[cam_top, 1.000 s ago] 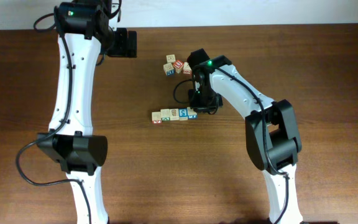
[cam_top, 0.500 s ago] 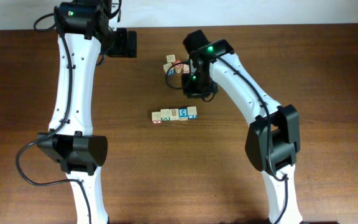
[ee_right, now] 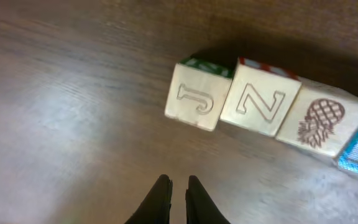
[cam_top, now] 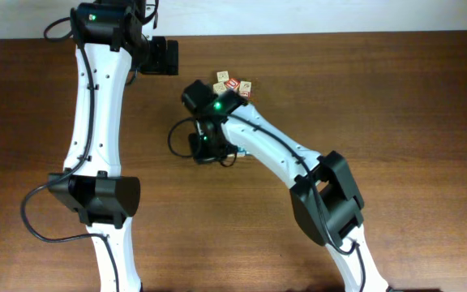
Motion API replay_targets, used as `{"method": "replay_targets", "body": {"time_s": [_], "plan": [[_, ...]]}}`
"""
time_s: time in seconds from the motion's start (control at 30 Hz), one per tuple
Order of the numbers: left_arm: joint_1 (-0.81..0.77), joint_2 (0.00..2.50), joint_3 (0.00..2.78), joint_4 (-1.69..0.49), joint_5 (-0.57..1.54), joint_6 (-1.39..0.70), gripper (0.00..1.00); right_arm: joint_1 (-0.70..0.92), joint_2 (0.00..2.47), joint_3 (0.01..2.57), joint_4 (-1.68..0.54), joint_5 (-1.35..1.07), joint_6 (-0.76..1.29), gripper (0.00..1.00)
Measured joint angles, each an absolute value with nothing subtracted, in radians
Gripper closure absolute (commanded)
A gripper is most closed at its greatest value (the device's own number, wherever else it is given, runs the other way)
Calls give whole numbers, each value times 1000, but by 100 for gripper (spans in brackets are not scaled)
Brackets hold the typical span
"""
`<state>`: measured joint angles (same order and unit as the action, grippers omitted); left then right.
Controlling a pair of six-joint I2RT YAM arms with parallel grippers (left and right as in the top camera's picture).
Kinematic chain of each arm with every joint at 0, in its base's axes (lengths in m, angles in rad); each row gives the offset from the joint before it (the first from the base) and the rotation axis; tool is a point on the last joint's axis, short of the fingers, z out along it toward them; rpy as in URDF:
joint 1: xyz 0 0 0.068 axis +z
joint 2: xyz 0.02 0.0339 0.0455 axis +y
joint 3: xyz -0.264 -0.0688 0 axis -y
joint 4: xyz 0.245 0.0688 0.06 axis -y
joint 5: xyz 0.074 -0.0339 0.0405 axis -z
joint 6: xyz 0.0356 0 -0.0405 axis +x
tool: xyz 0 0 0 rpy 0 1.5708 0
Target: Rotate 5 blocks
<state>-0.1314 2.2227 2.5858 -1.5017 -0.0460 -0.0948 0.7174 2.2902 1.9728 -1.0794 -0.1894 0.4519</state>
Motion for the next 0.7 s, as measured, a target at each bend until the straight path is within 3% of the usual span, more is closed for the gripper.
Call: {"method": "replay_targets", "body": {"time_s": [0.7], "plan": [[-131, 2223, 2586, -1502, -46, -95, 1, 756, 2295, 1855, -902, -86, 502, 88]]}}
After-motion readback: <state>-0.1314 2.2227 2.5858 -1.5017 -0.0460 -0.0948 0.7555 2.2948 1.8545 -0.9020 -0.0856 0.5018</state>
